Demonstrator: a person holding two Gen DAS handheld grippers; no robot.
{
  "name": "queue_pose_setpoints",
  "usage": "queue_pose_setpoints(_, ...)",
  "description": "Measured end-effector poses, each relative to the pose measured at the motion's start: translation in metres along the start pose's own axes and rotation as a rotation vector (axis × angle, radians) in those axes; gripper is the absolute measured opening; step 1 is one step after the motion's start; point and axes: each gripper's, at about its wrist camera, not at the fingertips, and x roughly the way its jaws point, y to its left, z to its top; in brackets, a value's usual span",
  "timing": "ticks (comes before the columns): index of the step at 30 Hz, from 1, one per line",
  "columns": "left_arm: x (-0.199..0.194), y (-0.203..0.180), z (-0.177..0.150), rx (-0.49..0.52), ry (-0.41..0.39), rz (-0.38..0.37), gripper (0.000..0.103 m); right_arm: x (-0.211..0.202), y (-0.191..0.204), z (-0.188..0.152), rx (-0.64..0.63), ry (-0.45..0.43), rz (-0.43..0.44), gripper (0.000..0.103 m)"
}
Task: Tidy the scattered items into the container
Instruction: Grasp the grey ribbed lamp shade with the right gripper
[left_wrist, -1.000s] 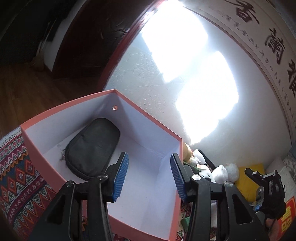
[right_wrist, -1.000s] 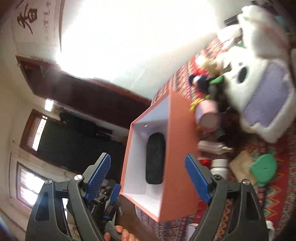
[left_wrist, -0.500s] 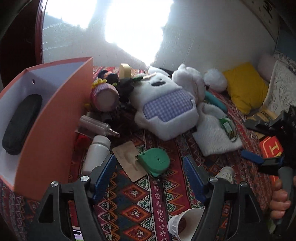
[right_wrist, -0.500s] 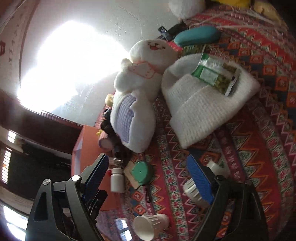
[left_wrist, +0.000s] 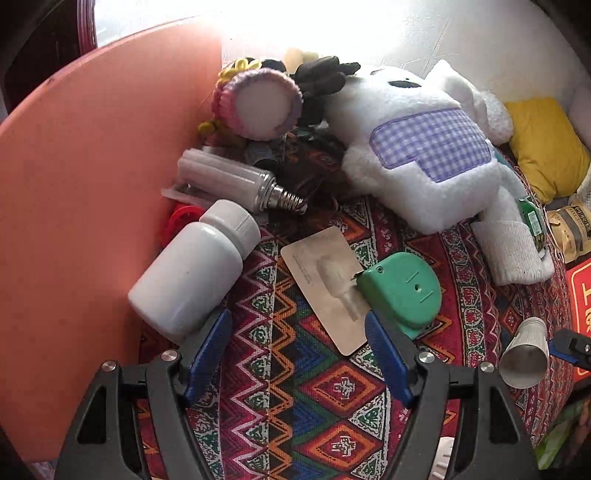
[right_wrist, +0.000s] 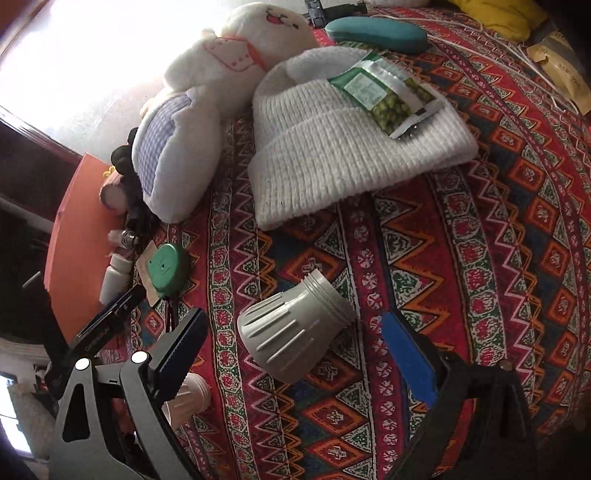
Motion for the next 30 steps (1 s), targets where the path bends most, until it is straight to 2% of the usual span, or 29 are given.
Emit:
queue_pose_setpoints(2,0.004,0.004,-0.002,-0.012,0.006,-0.006,0.074,0.005,-0.001,-0.001,0.001,0.03,0.033,0.095)
queue_pose_setpoints(5,0.005,-0.001,-0.003,0.021,0.003,0.018,0.074,0.012,-0.001,-0.001,0.002,0.065,0.063,0.095)
queue_pose_setpoints(9,0.005,-0.008,-0.008,0.064,-0.009,0.068,0.067,0.017,0.002,0.0,-0.002,0.076,0.044,0.095)
queue_pose_setpoints(11,0.001,-0.011,-0.011,0.059,-0.021,0.082,0.054,0.02,0.004,-0.001,-0.008,0.084,0.034,0.096)
queue_pose_setpoints(13,-0.003,-0.013,-0.013,0.051,-0.035,0.084,0.023,0.022,0.007,-0.002,-0.018,0.093,0.028,0.096)
queue_pose_setpoints(15,-0.006,-0.015,-0.015,0.036,-0.047,0.077,0.006,0.025,0.011,-0.004,-0.033,0.101,0.024,0.096)
queue_pose_setpoints(18,-0.011,-0.016,-0.017,0.017,-0.065,0.062,0.0,0.028,0.016,-0.007,-0.048,0.11,0.029,0.095)
queue_pose_setpoints(19,-0.014,-0.017,-0.018,0.014,-0.073,0.055,0.0,0.028,0.017,-0.008,-0.052,0.112,0.037,0.088)
queue_pose_setpoints(20,-0.017,-0.018,-0.019,0.017,-0.083,0.051,0.0,0.027,0.018,-0.008,-0.052,0.111,0.053,0.07)
queue_pose_setpoints(22,-0.026,-0.023,-0.02,0.027,-0.112,0.041,0.0,0.026,0.018,-0.008,-0.025,0.12,0.128,0.048)
queue_pose_setpoints(25,-0.041,-0.024,-0.017,0.024,-0.153,-0.004,0.0,0.022,0.018,-0.008,0.017,0.114,0.236,0.034)
queue_pose_setpoints(30,-0.063,-0.018,-0.005,-0.006,-0.208,-0.117,0.0,0.011,0.026,-0.007,0.027,0.074,0.306,0.014)
